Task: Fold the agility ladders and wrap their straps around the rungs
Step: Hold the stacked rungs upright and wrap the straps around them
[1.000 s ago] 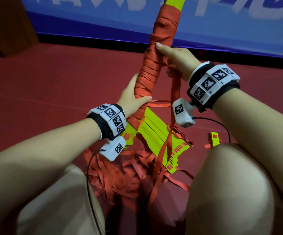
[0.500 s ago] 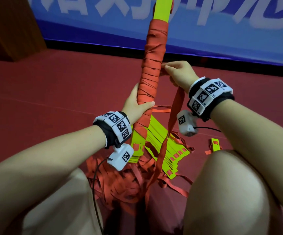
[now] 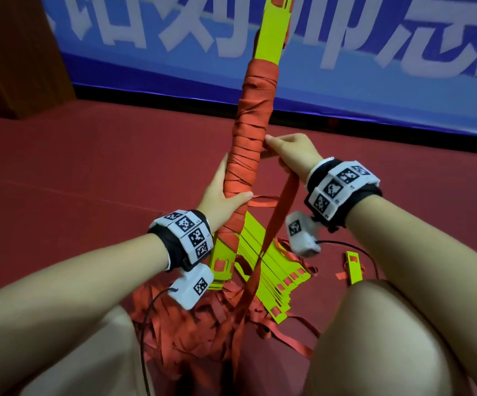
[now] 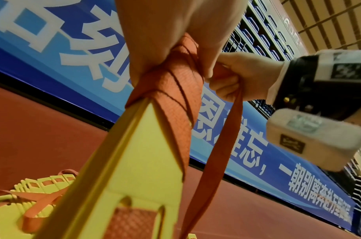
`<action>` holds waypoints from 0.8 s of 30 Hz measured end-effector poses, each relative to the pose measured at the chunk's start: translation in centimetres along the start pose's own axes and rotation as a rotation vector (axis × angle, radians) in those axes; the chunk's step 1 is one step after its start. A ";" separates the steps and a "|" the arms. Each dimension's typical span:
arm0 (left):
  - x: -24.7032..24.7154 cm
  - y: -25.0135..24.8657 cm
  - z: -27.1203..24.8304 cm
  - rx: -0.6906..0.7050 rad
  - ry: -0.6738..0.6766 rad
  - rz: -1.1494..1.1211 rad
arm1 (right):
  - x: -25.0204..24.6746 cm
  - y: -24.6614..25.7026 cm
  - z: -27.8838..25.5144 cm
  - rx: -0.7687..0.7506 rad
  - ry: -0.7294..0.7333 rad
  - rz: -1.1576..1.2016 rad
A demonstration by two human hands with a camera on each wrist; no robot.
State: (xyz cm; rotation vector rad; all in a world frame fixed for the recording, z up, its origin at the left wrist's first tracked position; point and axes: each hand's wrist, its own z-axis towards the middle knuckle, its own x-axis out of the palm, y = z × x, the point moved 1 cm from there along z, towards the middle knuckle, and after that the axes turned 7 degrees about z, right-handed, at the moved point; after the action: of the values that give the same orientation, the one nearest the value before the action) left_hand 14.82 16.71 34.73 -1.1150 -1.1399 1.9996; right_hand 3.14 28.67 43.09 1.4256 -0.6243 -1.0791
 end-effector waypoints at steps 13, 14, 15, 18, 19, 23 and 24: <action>0.5 -0.2 -0.6 -0.015 0.038 -0.137 | -1.5 -2.1 0.2 -0.149 -0.028 -0.304; 0.4 -0.2 -0.6 -0.011 0.040 -0.136 | -1.8 -1.9 0.0 -0.186 -0.040 -0.315; 0.4 -0.2 -0.6 -0.008 0.041 -0.138 | -2.1 -1.5 -0.2 -0.228 -0.045 -0.335; 0.2 -0.2 -0.6 0.000 0.036 -0.134 | -2.6 -1.1 -0.5 -0.367 -0.041 -0.449; 0.2 -0.2 -0.6 0.003 0.032 -0.130 | -2.5 -1.2 -0.6 -0.403 -0.047 -0.439; 0.1 -0.2 -0.7 0.020 0.006 -0.123 | -1.8 -1.3 -1.4 -0.417 -0.104 -0.286; 0.1 -0.4 -0.7 0.024 -0.004 -0.114 | -1.5 -1.0 -1.8 -0.408 -0.093 -0.245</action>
State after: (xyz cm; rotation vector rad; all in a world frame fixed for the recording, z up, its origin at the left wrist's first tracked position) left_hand 15.43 17.23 34.81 -1.0110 -1.1529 1.9235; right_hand 3.86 30.95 42.34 1.1169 -0.2731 -1.3829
